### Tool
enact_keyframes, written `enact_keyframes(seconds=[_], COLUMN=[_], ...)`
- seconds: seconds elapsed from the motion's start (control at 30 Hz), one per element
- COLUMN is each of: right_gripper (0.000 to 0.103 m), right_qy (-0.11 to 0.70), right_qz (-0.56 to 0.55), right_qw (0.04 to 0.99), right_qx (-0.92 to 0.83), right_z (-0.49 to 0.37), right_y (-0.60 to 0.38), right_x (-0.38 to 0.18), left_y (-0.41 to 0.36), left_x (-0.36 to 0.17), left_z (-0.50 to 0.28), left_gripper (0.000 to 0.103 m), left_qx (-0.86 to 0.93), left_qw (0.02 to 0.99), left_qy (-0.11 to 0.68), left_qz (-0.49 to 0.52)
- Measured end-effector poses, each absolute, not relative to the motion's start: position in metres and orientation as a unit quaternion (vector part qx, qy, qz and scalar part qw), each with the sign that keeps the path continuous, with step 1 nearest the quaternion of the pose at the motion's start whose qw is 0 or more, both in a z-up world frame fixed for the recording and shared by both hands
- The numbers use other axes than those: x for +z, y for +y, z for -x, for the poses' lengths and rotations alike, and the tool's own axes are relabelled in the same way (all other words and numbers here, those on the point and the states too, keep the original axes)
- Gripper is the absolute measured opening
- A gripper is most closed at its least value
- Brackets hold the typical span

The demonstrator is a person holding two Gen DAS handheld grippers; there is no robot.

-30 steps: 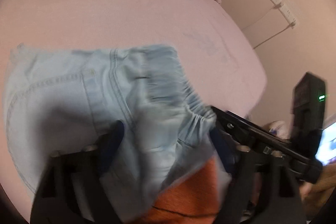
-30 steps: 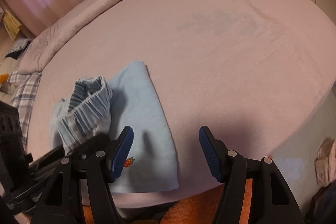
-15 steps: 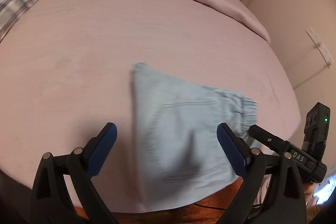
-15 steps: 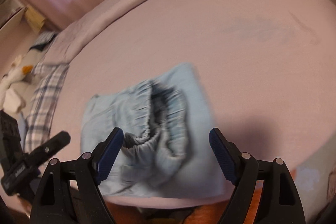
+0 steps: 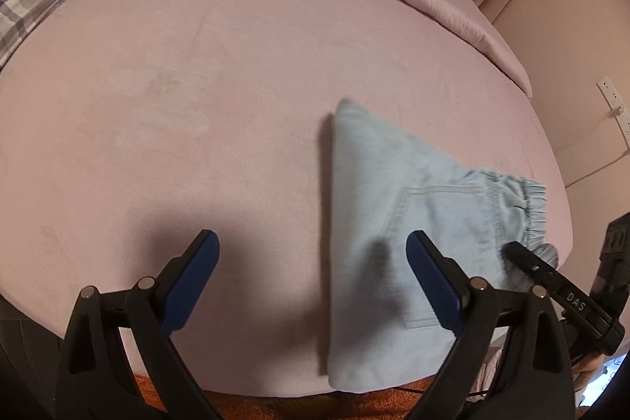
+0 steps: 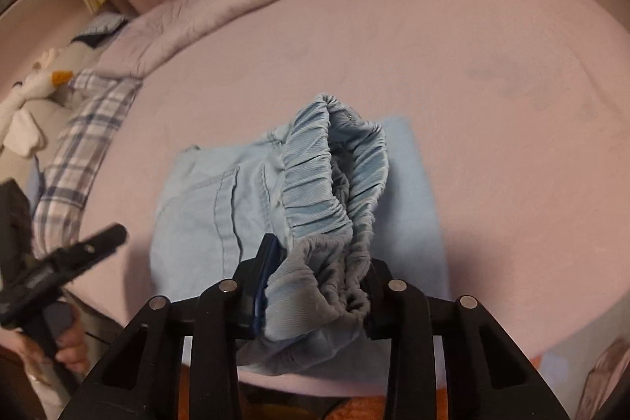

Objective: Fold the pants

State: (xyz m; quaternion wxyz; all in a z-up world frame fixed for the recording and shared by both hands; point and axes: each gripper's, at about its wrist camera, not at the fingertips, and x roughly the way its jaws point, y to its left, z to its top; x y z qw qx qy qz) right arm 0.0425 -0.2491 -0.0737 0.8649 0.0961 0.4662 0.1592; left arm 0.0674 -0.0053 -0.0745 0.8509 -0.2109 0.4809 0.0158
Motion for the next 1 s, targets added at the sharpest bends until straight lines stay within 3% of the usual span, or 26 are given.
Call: enact_keyframes(seconds=[0.17,0.27,0.33,0.47,0.53,0.83,0.9,1.0], right_gripper=[0.037,0.043,0.063,0.072,0.083,0.083,0.083,0.078], right_qy=[0.479,0.497,0.489,0.466,0.468,0.519,0.513,0.503], right_qz=[-0.089,-0.065,-0.043,-0.048,-0.082,-0.171,-0.165,-0.161], right_qw=[0.863,0.858,0.866,0.881,0.877,0.827,0.832,0.836], right_qx=[0.132,0.108,0.093,0.067,0.073,0.134,0.132,0.152], right_z=[-0.050,-0.055,-0.055,-0.051,-0.052,-0.058,-0.057,-0.052], right_y=[-0.254,-0.249,-0.247,-0.262,-0.276,-0.273,-0.271,-0.268], right_x=[-0.089,-0.105,-0.098,-0.082,-0.080,-0.123,-0.126,-0.123], left_y=[-0.013,-0.017,-0.018,-0.019,-0.018,-0.033,-0.035,-0.043], left_x=[-0.084,-0.089,-0.090,-0.096,-0.099,-0.113,-0.115,-0.117], left_z=[-0.074,-0.074,-0.072,-0.067,-0.062,-0.049,-0.050,-0.053], left_gripper=[0.091,0.090,0.090,0.091,0.091,0.089,0.084,0.067], left_qx=[0.000,-0.009,-0.015,-0.026,-0.033,-0.073,-0.083,-0.096], left_qw=[0.843,0.838,0.836,0.827,0.823,0.813,0.812,0.818], left_qy=[0.492,0.499,0.501,0.509,0.511,0.519,0.517,0.511], left_qz=[0.217,0.221,0.222,0.236,0.245,0.252,0.257,0.247])
